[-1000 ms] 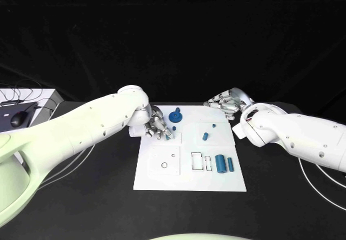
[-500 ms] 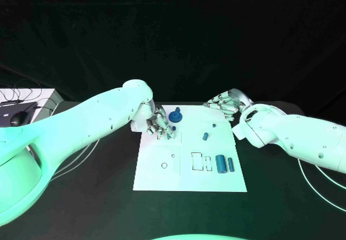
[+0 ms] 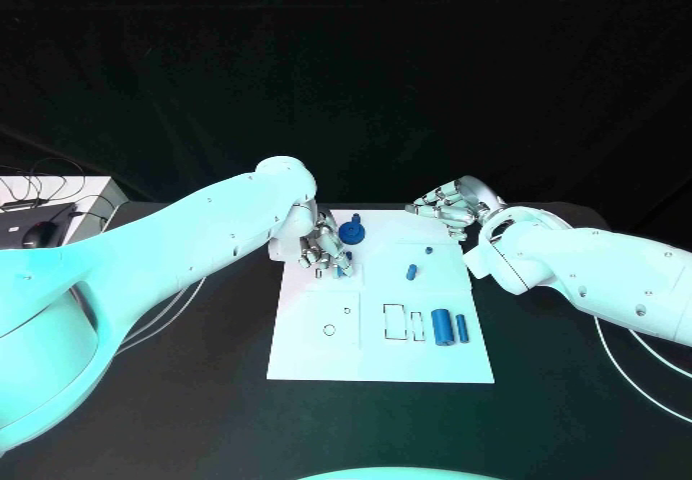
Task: Assemble the parts on the task board
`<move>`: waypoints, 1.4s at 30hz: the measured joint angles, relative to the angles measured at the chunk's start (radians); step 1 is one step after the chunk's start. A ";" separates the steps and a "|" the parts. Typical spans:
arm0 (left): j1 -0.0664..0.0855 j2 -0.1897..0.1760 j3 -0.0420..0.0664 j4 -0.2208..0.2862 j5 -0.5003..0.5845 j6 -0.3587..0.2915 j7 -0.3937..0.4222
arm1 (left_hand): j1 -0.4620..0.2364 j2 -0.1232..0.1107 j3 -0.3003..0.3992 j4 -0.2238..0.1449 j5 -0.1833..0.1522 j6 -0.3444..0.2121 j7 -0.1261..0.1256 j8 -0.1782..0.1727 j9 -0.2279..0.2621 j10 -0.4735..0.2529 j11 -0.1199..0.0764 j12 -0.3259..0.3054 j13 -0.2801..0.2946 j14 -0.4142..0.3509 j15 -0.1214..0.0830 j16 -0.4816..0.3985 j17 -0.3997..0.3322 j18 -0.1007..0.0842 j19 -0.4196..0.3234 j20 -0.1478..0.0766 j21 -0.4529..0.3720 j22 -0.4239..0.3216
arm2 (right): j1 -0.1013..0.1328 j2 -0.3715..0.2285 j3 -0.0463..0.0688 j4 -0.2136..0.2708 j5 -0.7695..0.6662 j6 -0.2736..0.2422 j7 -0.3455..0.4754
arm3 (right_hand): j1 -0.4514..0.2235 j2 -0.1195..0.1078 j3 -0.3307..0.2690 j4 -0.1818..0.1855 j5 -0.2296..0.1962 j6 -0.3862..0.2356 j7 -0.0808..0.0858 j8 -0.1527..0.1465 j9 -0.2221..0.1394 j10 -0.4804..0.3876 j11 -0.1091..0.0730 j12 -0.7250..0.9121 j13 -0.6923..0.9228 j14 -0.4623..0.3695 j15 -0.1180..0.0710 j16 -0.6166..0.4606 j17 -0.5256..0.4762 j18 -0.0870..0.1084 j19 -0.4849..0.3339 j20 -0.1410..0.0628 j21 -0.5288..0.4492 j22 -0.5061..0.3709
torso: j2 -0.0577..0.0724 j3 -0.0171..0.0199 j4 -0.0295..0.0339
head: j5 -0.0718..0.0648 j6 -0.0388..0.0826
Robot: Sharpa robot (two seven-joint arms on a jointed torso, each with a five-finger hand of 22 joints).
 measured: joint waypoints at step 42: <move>0.009 0.034 -0.026 -0.069 -0.026 0.026 -0.030 | -0.011 -0.011 -0.006 -0.006 0.003 0.009 -0.008 -0.006 0.003 0.011 -0.002 -0.004 0.004 0.002 -0.002 0.000 0.004 0.000 0.002 -0.002 0.000 0.002 | 0.006 0.002 0.000 0.005 -0.001 -0.001 0.000 | 0.000 0.000 0.000 0.000 0.000 -0.002 0.002 0.000 0.000 0.000 0.000 -0.004 0.000 0.000 0.000 0.000 -0.002 0.000 0.000 0.000 -0.005 -0.001 | 0.001 -0.0014 0.0007 | 0.000 -0.007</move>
